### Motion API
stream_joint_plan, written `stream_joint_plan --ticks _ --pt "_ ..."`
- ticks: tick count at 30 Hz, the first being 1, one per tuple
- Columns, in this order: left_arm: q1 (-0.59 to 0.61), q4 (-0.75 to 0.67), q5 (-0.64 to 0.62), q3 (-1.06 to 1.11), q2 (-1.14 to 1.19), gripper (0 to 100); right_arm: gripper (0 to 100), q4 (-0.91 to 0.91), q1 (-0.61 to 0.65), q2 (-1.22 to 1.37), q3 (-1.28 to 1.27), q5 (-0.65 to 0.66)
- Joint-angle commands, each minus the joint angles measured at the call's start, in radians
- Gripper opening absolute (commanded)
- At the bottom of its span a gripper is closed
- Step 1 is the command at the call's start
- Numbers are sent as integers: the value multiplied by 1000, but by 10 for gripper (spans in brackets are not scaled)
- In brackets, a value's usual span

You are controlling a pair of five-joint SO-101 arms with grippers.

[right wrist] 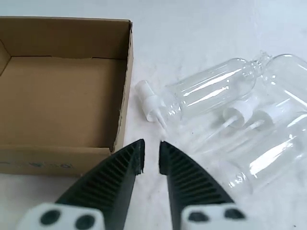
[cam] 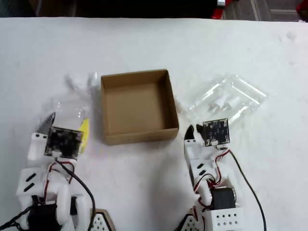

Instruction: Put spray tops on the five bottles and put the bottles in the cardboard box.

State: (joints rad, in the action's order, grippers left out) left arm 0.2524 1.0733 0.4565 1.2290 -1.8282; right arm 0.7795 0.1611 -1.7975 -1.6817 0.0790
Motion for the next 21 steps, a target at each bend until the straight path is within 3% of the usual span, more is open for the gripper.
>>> stream_joint_plan --ticks 1,5,10,14,16,19,21 --pt "36 11 176 -48 8 264 179 -21 2 -2 -9 -2" --pt "165 -3 364 54 8 264 233 8 2 -1 -9 -3" --pt "298 -259 422 276 8 264 108 24 2 -1 -9 -3" --pt "320 -399 431 408 8 264 18 22 8 -2 -9 -2" --pt "312 -358 445 410 8 264 57 22 7 -2 -9 -2" --pt "245 -109 592 318 8 264 104 22 7 -2 -9 -2" --pt "177 40 592 227 8 264 122 22 7 -2 -9 -2"
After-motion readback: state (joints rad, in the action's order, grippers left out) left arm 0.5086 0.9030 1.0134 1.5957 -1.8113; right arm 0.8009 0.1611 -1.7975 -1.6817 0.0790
